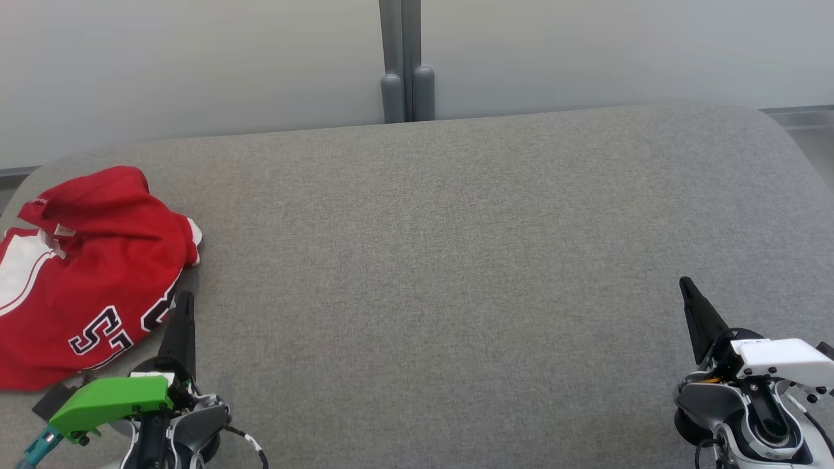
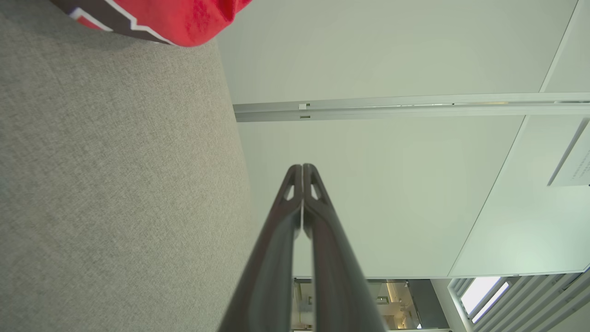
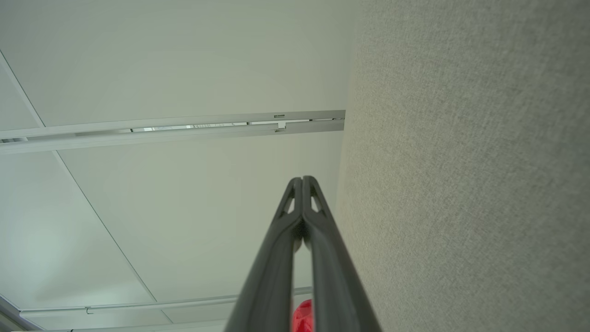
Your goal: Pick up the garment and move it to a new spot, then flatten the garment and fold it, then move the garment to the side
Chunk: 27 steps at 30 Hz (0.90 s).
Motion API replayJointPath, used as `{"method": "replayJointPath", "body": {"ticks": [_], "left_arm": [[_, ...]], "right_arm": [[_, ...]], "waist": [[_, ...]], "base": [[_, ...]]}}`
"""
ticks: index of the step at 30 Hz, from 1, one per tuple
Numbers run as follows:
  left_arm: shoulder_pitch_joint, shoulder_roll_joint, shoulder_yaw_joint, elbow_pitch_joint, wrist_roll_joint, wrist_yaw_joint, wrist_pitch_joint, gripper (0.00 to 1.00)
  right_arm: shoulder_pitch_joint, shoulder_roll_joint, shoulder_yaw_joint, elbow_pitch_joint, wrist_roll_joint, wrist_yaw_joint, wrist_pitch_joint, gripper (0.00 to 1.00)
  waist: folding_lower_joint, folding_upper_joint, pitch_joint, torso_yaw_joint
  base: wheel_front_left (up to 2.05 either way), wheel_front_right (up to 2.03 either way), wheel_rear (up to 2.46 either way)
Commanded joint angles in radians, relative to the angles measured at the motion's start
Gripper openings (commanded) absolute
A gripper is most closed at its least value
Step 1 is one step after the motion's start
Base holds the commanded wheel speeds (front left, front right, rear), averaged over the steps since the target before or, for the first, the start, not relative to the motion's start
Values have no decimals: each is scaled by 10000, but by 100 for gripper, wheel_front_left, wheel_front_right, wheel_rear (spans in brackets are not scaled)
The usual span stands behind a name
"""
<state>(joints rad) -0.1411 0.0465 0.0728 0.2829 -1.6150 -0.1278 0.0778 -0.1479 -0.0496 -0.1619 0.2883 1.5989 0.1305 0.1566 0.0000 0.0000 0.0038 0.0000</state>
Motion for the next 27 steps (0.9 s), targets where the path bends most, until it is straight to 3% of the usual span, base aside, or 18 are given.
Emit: {"method": "replayJointPath", "body": {"ticks": [1, 27], "left_arm": [[-139, 71, 37, -29, 2, -61, -4, 0], [-139, 72, 37, -30, 3, -60, -4, 0]], "right_arm": [[-55, -11, -14, -28, 48, 4, -16, 0], [-55, -11, -14, -28, 48, 4, -16, 0]], "waist": [[0, 0, 0, 0], [0, 0, 0, 0]], "base": [[0, 0, 0], [0, 0, 0]]}}
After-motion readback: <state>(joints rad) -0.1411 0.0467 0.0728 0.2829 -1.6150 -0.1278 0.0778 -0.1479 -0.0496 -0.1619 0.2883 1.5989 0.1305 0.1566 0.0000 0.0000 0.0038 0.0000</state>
